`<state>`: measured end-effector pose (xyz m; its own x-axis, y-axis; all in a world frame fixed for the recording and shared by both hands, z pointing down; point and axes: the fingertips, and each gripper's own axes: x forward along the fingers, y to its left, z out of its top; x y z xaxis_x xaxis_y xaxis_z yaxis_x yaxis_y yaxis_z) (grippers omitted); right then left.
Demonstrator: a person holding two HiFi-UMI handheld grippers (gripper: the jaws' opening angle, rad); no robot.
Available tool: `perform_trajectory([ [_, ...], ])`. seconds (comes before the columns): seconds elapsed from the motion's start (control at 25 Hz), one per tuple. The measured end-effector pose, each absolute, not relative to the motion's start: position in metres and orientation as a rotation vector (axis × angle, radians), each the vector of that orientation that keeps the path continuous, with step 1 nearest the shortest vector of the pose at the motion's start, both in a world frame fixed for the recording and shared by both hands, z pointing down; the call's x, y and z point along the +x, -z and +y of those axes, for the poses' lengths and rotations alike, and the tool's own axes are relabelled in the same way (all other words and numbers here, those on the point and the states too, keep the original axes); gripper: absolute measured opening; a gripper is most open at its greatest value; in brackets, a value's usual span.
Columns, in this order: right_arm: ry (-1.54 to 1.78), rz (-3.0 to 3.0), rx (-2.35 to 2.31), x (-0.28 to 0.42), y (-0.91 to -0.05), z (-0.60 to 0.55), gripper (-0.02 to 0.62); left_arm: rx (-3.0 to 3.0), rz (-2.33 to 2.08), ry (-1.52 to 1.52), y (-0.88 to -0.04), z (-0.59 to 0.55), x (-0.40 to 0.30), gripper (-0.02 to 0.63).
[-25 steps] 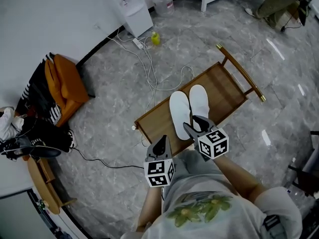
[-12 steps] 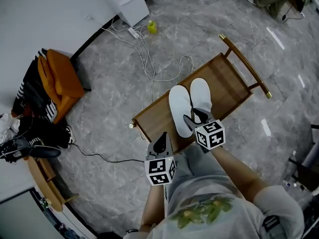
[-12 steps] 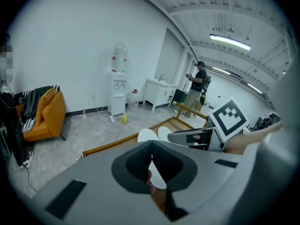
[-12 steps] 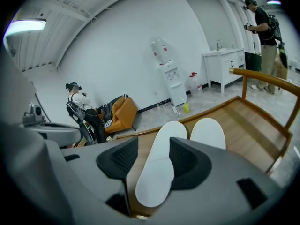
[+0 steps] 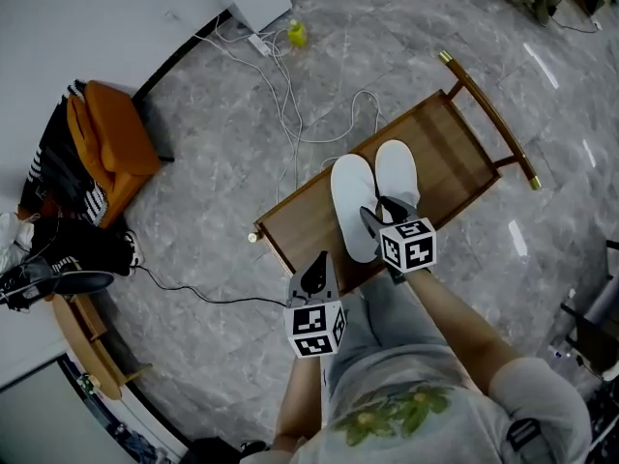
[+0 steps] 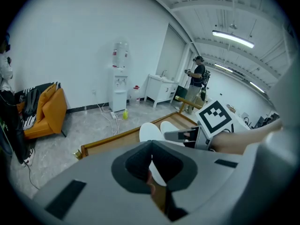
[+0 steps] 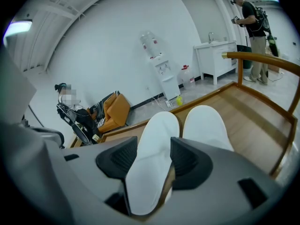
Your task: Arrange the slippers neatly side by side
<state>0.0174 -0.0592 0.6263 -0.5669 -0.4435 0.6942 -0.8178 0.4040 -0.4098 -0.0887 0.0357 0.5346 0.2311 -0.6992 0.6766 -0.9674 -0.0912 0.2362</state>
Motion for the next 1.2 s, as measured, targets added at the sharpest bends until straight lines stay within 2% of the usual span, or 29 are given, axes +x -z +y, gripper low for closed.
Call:
perform_trajectory([
  [0.44,-1.01,-2.11,1.101,0.015,-0.654,-0.065,0.195,1.822,-1.532,-0.542,-0.553,0.036,-0.091,0.015],
  [0.56,-0.989,-2.091,1.139,0.021,-0.658,-0.069,0.117,1.814,-1.534,-0.544,-0.558,0.037,-0.094,0.015],
  [0.64,-0.959,-2.084,1.157,0.025,-0.659,-0.072,0.033,1.808,-1.534,-0.547,-0.561,0.038,-0.095,0.015],
  [0.76,-0.946,-2.087,1.148,0.027,-0.658,-0.072,0.006,1.803,-1.531,-0.547,-0.563,0.041,-0.096,0.015],
  [0.96,-0.955,-2.087,1.165,0.03,-0.654,-0.071,0.008,1.8,-1.524,-0.55,-0.563,0.045,-0.095,0.015],
  [1.0,-0.969,-2.082,1.164,0.029,-0.655,-0.07,0.041,1.801,-1.523,-0.55,-0.563,0.044,-0.094,0.015],
  [1.04,-0.989,-2.075,1.154,0.027,-0.657,-0.069,0.118,1.802,-1.523,-0.55,-0.563,0.043,-0.093,0.015],
  [1.08,-1.011,-2.068,1.142,0.024,-0.659,-0.067,0.162,1.803,-1.522,-0.551,-0.563,0.043,-0.093,0.015],
  [1.12,-1.026,-2.063,1.132,0.021,-0.662,-0.065,0.186,1.803,-1.521,-0.552,-0.563,0.042,-0.093,0.015],
  [1.2,-1.033,-2.062,1.125,0.017,-0.666,-0.063,0.187,1.805,-1.518,-0.553,-0.564,0.043,-0.091,0.015],
])
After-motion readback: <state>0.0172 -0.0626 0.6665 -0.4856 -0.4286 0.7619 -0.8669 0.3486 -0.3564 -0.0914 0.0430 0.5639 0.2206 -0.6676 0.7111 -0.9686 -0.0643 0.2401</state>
